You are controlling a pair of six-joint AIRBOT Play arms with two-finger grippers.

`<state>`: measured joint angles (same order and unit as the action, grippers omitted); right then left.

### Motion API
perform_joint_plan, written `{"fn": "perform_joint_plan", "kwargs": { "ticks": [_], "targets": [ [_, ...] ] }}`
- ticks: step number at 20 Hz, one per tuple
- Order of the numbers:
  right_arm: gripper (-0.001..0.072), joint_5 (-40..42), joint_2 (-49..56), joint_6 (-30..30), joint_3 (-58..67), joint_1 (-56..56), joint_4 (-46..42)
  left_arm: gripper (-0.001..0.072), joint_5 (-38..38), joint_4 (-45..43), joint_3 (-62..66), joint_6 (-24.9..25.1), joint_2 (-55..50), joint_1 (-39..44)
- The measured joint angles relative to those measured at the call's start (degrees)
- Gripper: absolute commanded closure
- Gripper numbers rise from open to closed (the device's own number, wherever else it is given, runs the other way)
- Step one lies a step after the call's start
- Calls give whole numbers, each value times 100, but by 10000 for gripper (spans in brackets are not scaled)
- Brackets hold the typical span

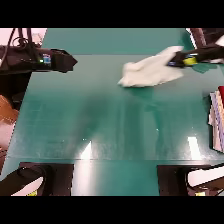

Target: Fold the shirts.

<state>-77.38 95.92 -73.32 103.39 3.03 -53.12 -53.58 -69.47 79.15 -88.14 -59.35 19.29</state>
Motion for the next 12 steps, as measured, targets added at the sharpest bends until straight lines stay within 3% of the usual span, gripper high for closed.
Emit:
{"fn": "perform_joint_plan", "kwargs": {
  "ticks": [7,12],
  "targets": [
    [691,50,-262,-170,11,2975,-55,678,437,33,0,-216,-35,409],
    [692,380,-273,-221,105,3923,501,678,503,72,0,-341,-184,452]
  ]
}}
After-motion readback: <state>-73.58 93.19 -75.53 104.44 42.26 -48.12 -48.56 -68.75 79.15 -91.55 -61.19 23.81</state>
